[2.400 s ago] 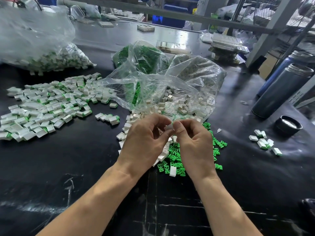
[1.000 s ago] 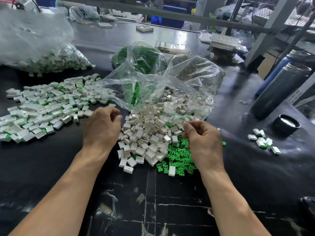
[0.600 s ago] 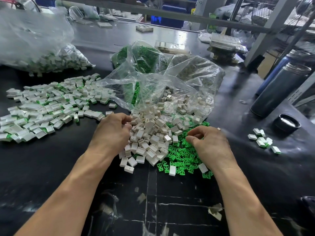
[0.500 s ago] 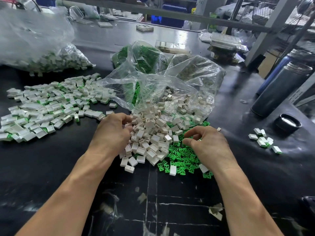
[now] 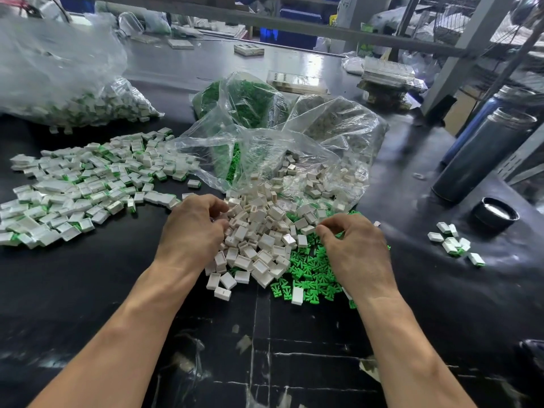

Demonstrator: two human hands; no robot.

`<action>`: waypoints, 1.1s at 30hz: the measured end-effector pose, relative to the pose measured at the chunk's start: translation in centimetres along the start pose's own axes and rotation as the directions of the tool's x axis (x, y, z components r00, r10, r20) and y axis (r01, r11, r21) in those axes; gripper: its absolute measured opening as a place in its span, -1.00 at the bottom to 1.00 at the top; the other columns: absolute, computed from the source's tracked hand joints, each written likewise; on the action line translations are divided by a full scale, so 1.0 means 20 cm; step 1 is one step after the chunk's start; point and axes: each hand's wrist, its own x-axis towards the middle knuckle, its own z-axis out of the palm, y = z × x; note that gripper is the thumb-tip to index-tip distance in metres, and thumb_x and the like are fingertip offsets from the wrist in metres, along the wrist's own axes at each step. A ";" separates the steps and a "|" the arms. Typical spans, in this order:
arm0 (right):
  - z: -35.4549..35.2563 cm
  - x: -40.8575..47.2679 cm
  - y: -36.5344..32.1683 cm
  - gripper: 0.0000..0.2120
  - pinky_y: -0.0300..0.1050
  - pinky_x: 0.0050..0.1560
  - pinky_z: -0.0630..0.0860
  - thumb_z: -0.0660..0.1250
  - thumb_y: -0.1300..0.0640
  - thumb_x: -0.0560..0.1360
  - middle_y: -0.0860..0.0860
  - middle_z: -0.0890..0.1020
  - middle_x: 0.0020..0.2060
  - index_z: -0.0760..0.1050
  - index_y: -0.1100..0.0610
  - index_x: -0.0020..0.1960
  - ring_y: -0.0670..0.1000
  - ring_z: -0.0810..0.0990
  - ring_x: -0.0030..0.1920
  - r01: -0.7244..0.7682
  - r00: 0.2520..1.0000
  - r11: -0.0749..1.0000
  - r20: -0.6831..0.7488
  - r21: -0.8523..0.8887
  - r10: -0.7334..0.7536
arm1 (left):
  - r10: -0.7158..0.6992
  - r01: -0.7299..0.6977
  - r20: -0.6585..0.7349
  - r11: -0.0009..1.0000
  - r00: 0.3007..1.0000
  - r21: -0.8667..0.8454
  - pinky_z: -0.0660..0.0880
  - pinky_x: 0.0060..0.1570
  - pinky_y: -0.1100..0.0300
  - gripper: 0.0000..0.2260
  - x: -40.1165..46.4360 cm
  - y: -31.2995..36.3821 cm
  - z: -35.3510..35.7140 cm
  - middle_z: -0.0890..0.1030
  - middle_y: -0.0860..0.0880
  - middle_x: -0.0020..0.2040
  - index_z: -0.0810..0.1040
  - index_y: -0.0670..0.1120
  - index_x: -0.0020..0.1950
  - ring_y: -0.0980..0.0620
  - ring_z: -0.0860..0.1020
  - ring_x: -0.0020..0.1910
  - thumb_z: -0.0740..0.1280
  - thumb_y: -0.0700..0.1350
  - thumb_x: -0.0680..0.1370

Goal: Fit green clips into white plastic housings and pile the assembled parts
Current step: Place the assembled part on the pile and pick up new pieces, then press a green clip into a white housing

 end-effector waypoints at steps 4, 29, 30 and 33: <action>0.01 -0.03 -0.03 -0.89 0.08 0.08 0.64 0.41 -0.01 0.61 -0.10 0.72 -0.15 0.69 -0.02 0.05 -0.02 0.67 -0.09 0.049 0.995 0.987 -0.090 0.153 -0.035 | -0.005 0.005 0.006 1.000 1.000 -0.024 0.40 -0.22 0.43 -0.77 0.01 -0.01 0.00 0.63 0.14 -0.04 0.66 0.05 0.13 0.30 0.53 -0.10 0.49 -0.22 0.54; 0.09 -0.12 -0.15 -0.87 -0.29 -0.06 0.57 0.48 0.24 0.56 -0.12 0.72 -0.13 0.66 0.02 0.02 -0.14 0.68 -0.09 0.146 0.975 0.655 0.006 0.742 -0.223 | 0.233 0.060 0.252 0.611 0.939 -0.789 0.64 0.01 0.13 -0.73 -0.14 0.21 0.01 0.66 -0.27 0.07 0.68 -0.17 0.16 -0.11 0.67 -0.03 0.44 -0.39 0.49; 0.09 -0.12 -0.15 -0.87 -0.28 -0.06 0.57 0.48 0.23 0.56 -0.11 0.72 -0.12 0.66 0.02 0.03 -0.13 0.69 -0.08 0.147 0.974 0.647 0.004 0.748 -0.226 | 0.238 0.053 0.250 0.615 0.939 -0.786 0.64 0.00 0.11 -0.73 -0.14 0.22 0.01 0.65 -0.31 0.07 0.68 -0.16 0.15 -0.11 0.67 -0.04 0.45 -0.38 0.49; 0.09 -0.13 -0.15 -0.88 -0.25 -0.06 0.59 0.49 0.20 0.56 -0.09 0.72 -0.11 0.66 0.00 0.03 -0.09 0.70 -0.08 0.165 0.972 0.641 -0.014 0.749 -0.234 | 0.254 0.037 0.255 0.637 0.933 -0.770 0.65 -0.06 0.11 -0.76 -0.16 0.22 0.02 0.69 -0.25 -0.02 0.70 -0.15 0.12 -0.10 0.69 -0.10 0.46 -0.37 0.50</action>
